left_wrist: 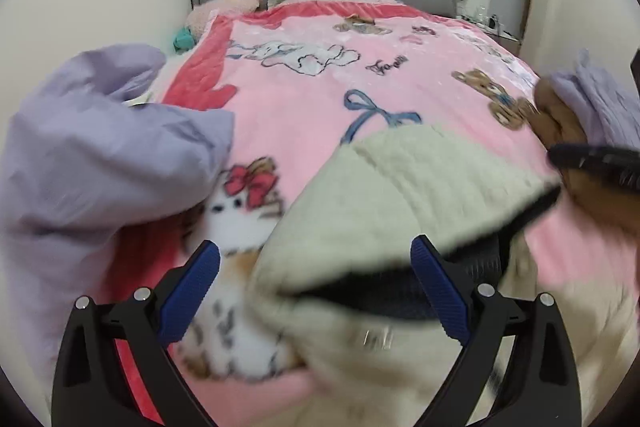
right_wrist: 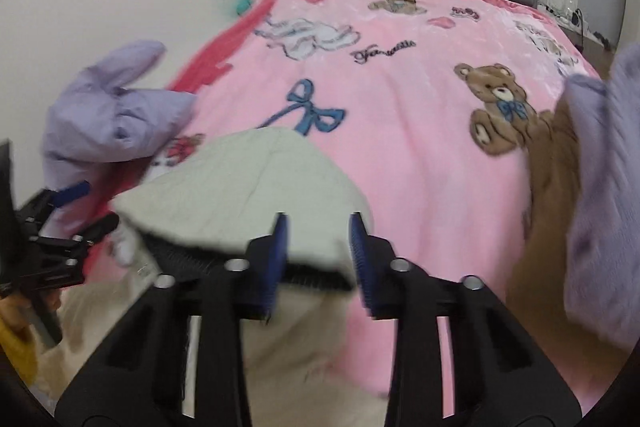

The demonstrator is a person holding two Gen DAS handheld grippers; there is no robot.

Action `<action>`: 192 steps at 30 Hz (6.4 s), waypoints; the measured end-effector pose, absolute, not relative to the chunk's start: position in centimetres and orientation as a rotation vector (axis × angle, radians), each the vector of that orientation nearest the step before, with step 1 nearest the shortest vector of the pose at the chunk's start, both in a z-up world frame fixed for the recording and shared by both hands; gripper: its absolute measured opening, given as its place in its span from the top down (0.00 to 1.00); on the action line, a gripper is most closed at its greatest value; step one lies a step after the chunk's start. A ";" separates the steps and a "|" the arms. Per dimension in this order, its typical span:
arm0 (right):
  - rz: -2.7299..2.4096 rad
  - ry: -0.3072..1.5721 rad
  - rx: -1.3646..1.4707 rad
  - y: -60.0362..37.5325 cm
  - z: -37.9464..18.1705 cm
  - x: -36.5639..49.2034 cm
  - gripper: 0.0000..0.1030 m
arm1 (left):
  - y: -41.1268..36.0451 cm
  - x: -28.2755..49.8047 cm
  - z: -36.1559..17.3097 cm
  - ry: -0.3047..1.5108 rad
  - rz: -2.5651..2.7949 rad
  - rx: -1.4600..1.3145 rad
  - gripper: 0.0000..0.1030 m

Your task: Fold large clothes

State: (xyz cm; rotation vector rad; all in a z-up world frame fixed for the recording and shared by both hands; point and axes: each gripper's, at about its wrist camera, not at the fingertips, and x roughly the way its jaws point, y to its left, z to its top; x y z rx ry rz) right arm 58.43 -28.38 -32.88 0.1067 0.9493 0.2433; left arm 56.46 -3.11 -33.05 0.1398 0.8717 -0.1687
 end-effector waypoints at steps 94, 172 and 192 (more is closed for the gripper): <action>0.357 0.917 -0.230 -21.1 -33.9 31.1 0.93 | 3.0 34.6 -33.5 1.045 -0.581 -0.414 0.33; 0.107 1.125 0.614 -30.4 -40.1 29.9 0.79 | -0.5 29.5 -40.7 1.061 -0.240 -0.831 0.82; 0.070 1.157 0.345 -29.2 -37.4 29.6 0.78 | -0.4 25.4 -32.0 1.004 -0.365 -0.288 0.81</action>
